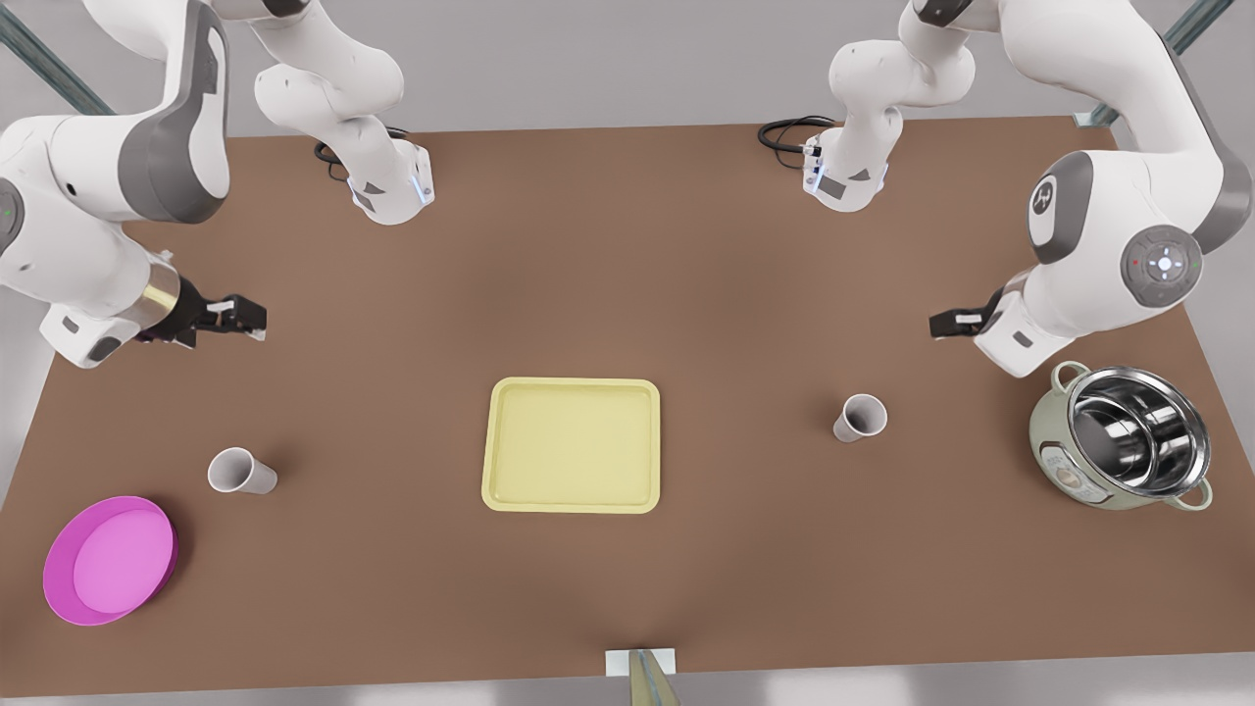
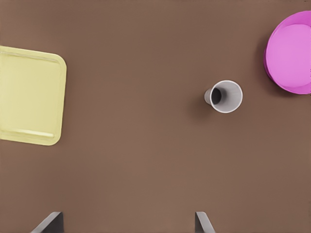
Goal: Use both arms to respectively pick up the white IKEA cups from the middle-left and middle-right positions, then place the white IKEA cups onto the middle-middle tray, ensuring that the cups remain upright and do not tip over
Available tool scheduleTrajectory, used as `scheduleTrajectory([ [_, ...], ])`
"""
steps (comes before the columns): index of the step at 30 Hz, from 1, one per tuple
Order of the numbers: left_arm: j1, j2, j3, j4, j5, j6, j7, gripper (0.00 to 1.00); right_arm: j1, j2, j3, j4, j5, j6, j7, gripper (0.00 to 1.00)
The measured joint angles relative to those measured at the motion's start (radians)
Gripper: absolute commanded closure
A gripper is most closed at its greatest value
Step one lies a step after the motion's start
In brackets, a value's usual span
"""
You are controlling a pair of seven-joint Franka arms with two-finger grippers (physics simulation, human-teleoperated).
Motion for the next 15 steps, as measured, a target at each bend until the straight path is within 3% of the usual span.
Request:
scheduleTrajectory([
  [2,0.0,0.003,0.001,-0.016,-0.001,0.022,-0.007,0.0,0.0,0.006,0.0,0.0,0.0,0.019,-0.003,0.0],
  [7,0.011,0.233,0.008,-0.075,0.001,0.192,-0.021,0.0,-0.039,0.134,-0.006,0.002,0.001,0.055,-0.016,0.0],
  [9,0.017,0.224,0.008,-0.212,0.0,0.324,-0.025,0.0,-0.081,0.202,-0.006,0.018,0.005,0.075,-0.024,0.0],
  [15,0.018,0.238,0.008,-0.369,-0.006,0.592,-0.035,0.0,-0.219,0.419,-0.006,0.127,0.055,0.18,-0.066,0.0],
])
